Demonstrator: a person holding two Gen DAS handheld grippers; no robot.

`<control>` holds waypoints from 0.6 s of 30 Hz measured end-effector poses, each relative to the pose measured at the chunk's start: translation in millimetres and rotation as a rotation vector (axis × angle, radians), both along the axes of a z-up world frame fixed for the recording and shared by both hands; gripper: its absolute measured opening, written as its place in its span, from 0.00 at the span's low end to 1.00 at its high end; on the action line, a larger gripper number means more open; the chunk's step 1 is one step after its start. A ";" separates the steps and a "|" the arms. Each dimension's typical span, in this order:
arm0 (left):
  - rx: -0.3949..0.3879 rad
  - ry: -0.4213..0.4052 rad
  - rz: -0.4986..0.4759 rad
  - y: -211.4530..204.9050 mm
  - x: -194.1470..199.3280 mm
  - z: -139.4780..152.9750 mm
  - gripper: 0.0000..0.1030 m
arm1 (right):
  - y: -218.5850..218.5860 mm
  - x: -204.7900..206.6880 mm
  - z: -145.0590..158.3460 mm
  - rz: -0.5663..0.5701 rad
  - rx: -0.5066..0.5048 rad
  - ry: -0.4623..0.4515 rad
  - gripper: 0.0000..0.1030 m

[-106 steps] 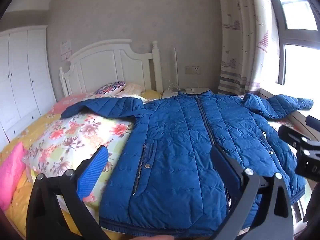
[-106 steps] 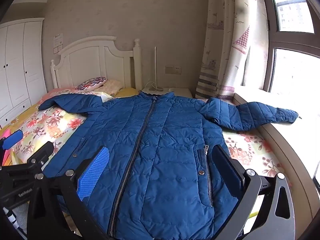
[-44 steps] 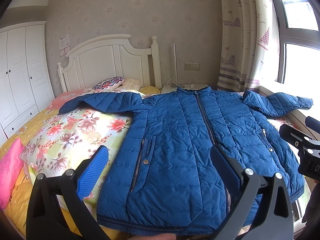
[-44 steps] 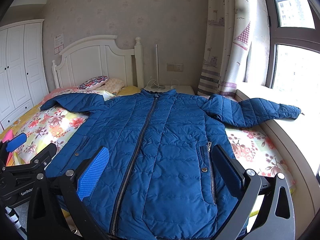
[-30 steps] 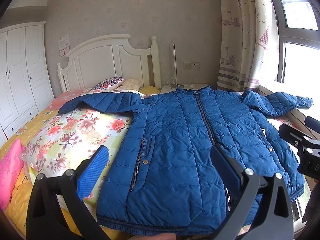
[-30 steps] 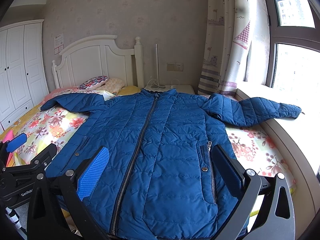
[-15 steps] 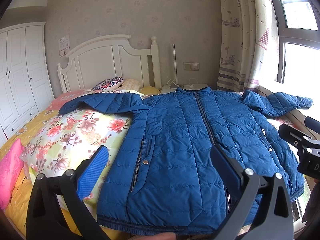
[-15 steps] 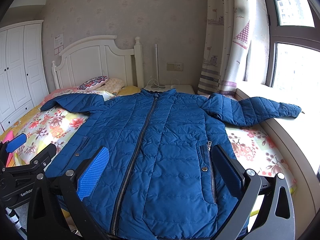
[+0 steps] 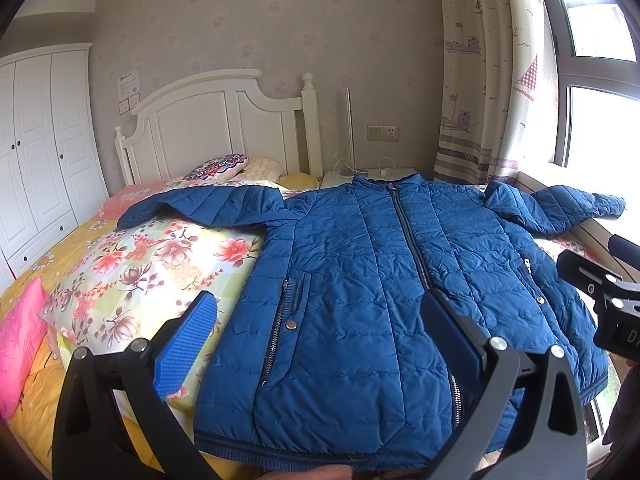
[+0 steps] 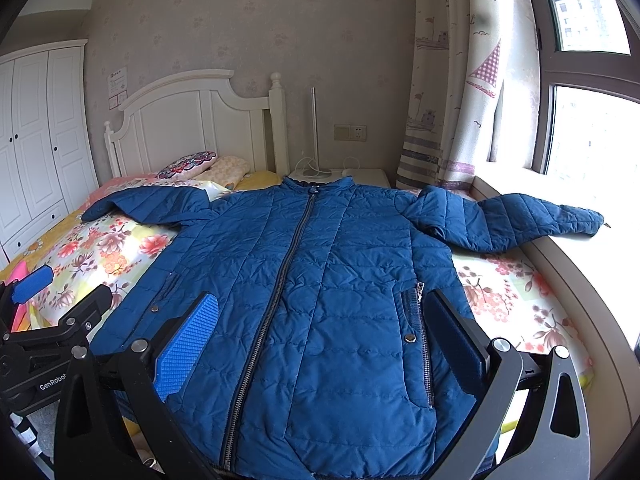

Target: Fold large clothes

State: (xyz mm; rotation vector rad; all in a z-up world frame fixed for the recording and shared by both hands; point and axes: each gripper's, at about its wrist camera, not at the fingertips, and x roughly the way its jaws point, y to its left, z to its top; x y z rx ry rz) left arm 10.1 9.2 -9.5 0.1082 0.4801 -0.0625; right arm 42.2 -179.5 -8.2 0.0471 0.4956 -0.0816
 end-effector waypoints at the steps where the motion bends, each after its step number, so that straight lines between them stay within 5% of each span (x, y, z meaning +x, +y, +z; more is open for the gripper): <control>1: -0.002 0.006 -0.004 -0.4 1.3 0.2 0.98 | -3.0 2.8 -3.2 -0.006 0.009 0.009 0.96; 6: 0.005 0.131 -0.047 -8.3 42.7 -16.7 0.98 | -38.2 32.7 -19.5 -0.078 0.036 0.075 0.96; 12: -0.009 0.314 -0.104 -25.0 167.3 -49.7 0.98 | -125.0 90.2 -39.5 -0.256 0.102 0.143 0.96; 18: -0.009 0.417 -0.025 -24.7 281.4 -89.0 0.98 | -242.0 143.6 -69.9 -0.470 0.265 0.159 0.96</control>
